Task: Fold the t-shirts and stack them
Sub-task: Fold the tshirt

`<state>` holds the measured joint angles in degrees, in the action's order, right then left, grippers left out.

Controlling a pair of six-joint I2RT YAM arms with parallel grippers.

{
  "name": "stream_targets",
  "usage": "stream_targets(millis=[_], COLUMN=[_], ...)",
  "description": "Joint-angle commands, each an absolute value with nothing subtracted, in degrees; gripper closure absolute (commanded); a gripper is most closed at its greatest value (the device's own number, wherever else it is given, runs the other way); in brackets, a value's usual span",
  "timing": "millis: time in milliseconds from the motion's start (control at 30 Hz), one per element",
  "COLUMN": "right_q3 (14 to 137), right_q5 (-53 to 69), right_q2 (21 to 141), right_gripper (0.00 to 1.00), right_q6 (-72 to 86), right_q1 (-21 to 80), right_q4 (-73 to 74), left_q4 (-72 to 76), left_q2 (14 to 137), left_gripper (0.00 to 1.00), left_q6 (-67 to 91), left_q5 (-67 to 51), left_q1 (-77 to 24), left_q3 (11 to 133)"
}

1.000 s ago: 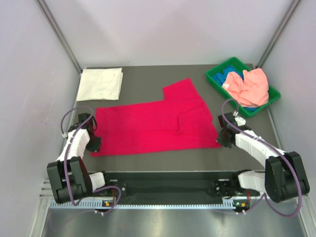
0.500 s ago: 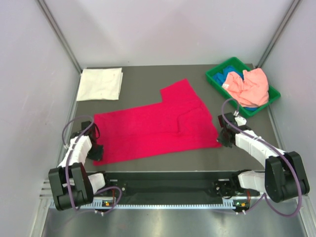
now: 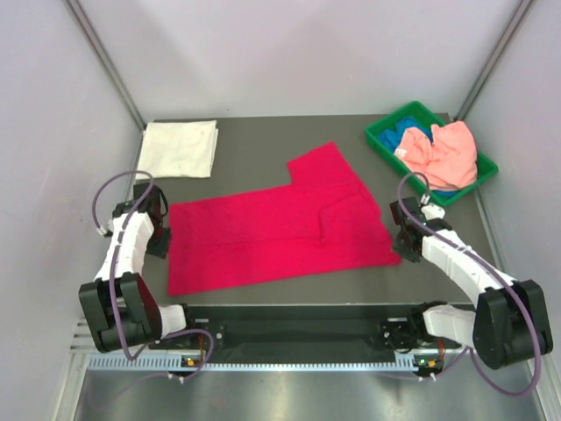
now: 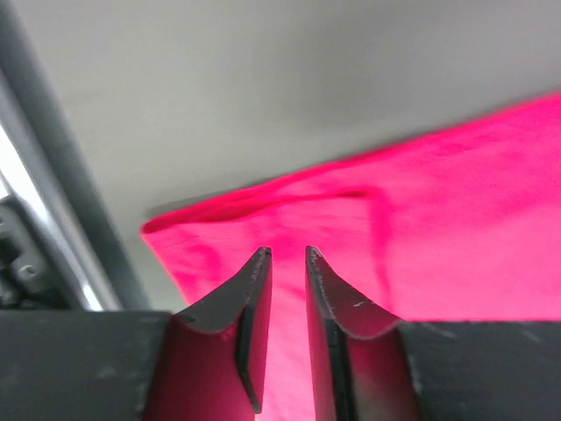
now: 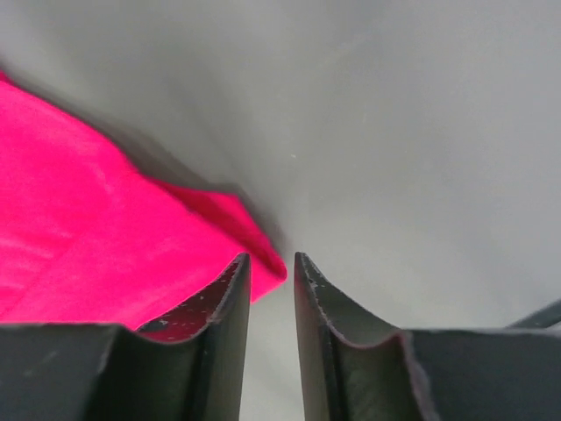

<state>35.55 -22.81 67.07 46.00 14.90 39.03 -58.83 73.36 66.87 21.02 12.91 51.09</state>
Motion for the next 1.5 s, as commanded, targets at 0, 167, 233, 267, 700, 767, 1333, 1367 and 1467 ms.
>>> stream_targets(millis=[0,167,233,267,700,767,1333,1367,1467], right_q3=[42.6,47.5,48.7,49.0,58.6,59.1,66.2,66.9,74.1], right_q5=[-26.3,-18.2,-12.5,-6.7,6.3,3.7,-12.0,-11.0,-8.6], right_q2=[64.2,65.1,66.7,67.4,88.4,91.0,94.3,93.8,95.4], right_gripper=[0.72,0.71,0.71,0.71,0.71,0.71,0.71,0.69,0.61], right_q6=[43.8,36.2,31.4,27.4,18.3,19.6,18.1,17.3,15.1], right_q1=[15.0,15.1,15.5,15.6,25.6,28.5,33.9,33.3,30.3], right_q4=[43.9,37.7,33.1,28.9,13.7,12.8,12.5,11.1,11.1], left_q4=[-55.0,-36.1,-32.9,-32.6,-36.1,-36.2,-36.8,-36.1,-31.6], left_q2=[70.5,70.7,73.5,77.2,103.7,104.1,100.0,100.0,99.2], left_gripper=[0.71,0.69,0.68,0.68,0.70,0.70,0.69,0.69,0.69], left_q6=[63.7,53.7,52.1,51.9,50.2,49.7,42.6,41.7,38.3], left_q5=[20.6,6.7,6.1,6.7,9.1,10.1,-1.5,-4.1,-13.4], left_q1=[11.5,11.5,11.6,11.6,11.7,11.6,12.0,12.0,12.0], left_q3=[54.0,48.9,49.0,49.7,63.8,64.9,77.7,77.9,76.7])
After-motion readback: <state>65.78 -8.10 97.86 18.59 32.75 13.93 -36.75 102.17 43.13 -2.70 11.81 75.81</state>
